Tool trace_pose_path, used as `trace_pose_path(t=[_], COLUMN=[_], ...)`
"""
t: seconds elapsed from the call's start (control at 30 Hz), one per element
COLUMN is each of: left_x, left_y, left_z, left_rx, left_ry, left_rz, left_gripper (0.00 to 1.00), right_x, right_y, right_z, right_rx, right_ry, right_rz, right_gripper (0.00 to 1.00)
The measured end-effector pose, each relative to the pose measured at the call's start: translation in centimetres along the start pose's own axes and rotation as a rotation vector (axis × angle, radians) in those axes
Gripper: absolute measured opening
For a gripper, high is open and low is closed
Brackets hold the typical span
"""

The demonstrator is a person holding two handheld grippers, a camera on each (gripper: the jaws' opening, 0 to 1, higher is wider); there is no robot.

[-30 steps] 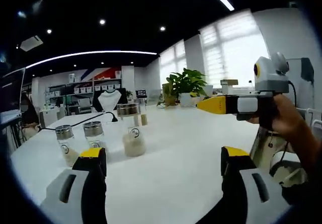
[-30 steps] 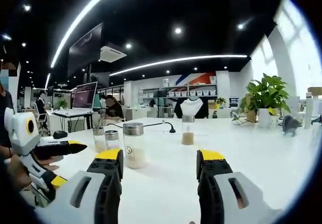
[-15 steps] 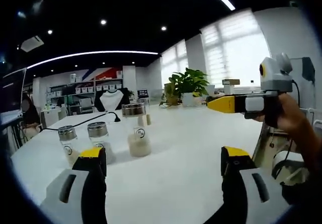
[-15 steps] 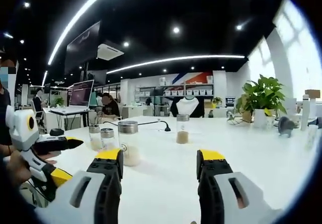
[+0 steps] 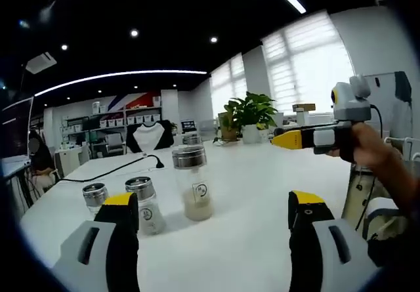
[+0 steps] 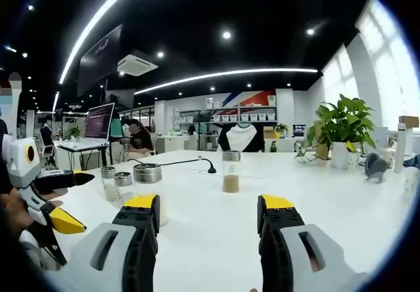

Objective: Rotate the seasoning bottle until the label or dispensing opening points toward the visible target arrow and the bottle remains upright within the marked orientation range

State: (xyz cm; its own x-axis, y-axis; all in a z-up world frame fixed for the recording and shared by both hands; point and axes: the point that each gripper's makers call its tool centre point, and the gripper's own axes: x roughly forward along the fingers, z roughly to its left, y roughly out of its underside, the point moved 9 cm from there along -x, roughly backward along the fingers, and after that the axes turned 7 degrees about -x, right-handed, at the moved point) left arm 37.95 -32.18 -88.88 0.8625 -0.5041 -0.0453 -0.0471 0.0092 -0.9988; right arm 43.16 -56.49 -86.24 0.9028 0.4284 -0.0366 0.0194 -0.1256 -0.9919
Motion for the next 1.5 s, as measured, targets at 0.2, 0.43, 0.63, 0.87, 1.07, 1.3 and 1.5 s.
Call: trace_pose_path(t=[0.2, 0.43, 0.63, 0.87, 1.07, 1.3, 1.5], left_x=[0.8, 1.5, 2.2, 3.0, 3.6, 4.2, 4.6], left_y=[-1.1, -1.6, -1.6, -1.7, -2.4, -2.6, -2.6], left_z=[1.2, 2.9, 3.8, 4.4, 4.7, 4.6, 4.3], left_rx=[0.006, 0.019, 0.019, -0.001, 0.003, 0.000, -0.004], left_ry=[0.004, -0.063, -0.064, -0.047, -0.036, -0.033, -0.019], left_rz=[-0.004, 0.010, 0.028, 0.044, 0.037, 0.036, 0.040], left_gripper=[1.00, 1.00, 1.00, 1.00, 1.00, 1.00, 1.00], right_x=[2.5, 5.1, 7.1, 9.1, 11.6, 13.9, 16.0], right_y=[-1.3, -2.1, -2.6, -2.8, -2.9, -2.8, -3.3], right_z=[-0.6, -1.4, -2.2, -3.2, -4.2, -5.4, -6.0], right_rx=[-0.025, -0.033, -0.016, -0.013, -0.003, -0.023, -0.061], right_ry=[-0.022, -0.039, -0.065, -0.074, -0.085, -0.084, -0.092], right_rz=[-0.007, -0.008, -0.013, -0.001, -0.008, 0.016, 0.021], right_gripper=[0.60, 0.60, 0.61, 0.61, 0.60, 0.59, 0.58])
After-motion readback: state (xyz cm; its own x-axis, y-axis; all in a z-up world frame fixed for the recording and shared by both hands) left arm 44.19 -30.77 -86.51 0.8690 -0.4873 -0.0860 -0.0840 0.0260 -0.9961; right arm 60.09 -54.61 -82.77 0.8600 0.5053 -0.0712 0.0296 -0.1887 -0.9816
